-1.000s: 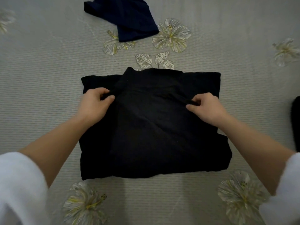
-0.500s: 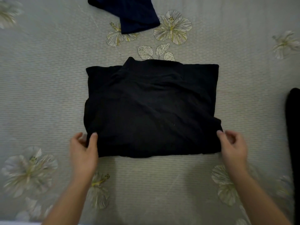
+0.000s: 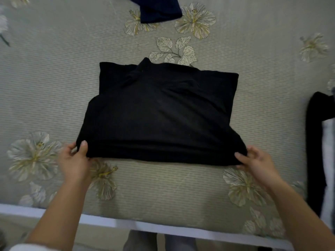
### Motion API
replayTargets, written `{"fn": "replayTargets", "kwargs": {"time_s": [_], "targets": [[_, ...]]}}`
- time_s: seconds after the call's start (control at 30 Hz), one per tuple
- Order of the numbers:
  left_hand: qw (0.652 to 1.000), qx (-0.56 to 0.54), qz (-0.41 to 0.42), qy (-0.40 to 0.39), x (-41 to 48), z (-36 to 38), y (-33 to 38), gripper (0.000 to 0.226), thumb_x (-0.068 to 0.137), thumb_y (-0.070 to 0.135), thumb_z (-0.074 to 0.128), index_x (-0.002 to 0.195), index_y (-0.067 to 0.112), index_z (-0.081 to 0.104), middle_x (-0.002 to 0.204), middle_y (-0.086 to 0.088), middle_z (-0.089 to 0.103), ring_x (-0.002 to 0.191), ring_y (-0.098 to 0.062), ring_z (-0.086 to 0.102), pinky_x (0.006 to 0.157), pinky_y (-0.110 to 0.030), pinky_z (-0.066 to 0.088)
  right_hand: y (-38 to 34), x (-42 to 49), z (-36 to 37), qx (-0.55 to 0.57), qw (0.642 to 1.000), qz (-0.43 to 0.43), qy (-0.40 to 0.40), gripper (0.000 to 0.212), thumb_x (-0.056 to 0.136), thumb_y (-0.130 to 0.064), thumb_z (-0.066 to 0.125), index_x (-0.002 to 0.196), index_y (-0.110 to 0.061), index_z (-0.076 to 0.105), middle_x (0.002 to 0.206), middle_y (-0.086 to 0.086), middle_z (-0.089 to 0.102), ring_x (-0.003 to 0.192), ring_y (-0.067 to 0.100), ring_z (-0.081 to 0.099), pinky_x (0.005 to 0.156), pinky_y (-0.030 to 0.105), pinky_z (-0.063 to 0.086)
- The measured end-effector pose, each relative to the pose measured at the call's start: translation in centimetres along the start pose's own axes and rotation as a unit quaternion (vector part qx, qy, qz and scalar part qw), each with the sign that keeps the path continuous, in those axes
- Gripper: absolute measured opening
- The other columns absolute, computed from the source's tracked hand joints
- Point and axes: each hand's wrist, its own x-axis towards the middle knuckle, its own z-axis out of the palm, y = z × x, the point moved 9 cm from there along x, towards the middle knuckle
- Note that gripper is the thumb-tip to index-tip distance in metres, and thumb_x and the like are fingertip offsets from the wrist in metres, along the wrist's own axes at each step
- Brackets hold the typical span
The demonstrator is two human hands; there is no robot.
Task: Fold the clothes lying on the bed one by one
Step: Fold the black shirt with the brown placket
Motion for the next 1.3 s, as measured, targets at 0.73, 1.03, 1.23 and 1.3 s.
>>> {"fn": "replayTargets", "kwargs": {"time_s": [0.73,1.03,1.23,1.3], "targets": [[0.73,0.581,0.247,-0.262,-11.0,15.7,-5.1,0.117,0.077,0.067,0.058,0.139,0.03,-0.034,0.149,-0.009,-0.04,0.136,-0.024,-0.039,0.113,-0.042,-0.018,-12.3,10.1,4.6,-0.377,0.894,-0.217,0.103,0.034,0.085,-0.037,0.061,0.111,-0.017,0.062,0.109,0.011,0.062,0.103,0.03,0.057,0.093,0.046,0.047],[0.592,0.525,0.443,-0.422,-21.7,24.1,-6.7,0.102,0.075,0.062,0.046,0.152,0.021,-0.007,0.155,-0.007,-0.027,0.142,-0.02,-0.029,0.116,-0.048,-0.013,-9.5,10.7,1.3,-0.031,0.992,-0.071,0.095,0.042,0.083,-0.028,0.068,0.115,-0.006,0.052,0.095,0.009,0.059,0.073,0.013,0.059,0.065,0.029,0.054],[0.581,0.594,0.399,-0.388,-23.9,27.1,-10.6,0.083,0.08,0.047,0.055,0.147,0.008,0.025,0.154,-0.024,0.018,0.144,-0.034,0.012,0.112,-0.049,0.014,-10.0,10.6,4.5,-0.09,0.994,-0.063,0.025,0.065,0.065,-0.036,0.084,0.115,-0.013,0.05,0.109,-0.002,0.068,0.097,0.015,0.067,0.087,0.039,0.055],[0.612,0.56,0.408,-0.383,-24.1,26.9,-10.1,0.064,0.081,0.019,0.028,0.143,0.01,0.039,0.152,-0.022,0.028,0.142,-0.033,0.026,0.11,-0.048,0.022,-10.5,10.6,4.8,-0.085,0.993,-0.076,0.027,0.068,0.066,-0.031,0.086,0.115,-0.017,0.041,0.114,-0.003,0.062,0.101,0.013,0.063,0.089,0.036,0.053]]}}
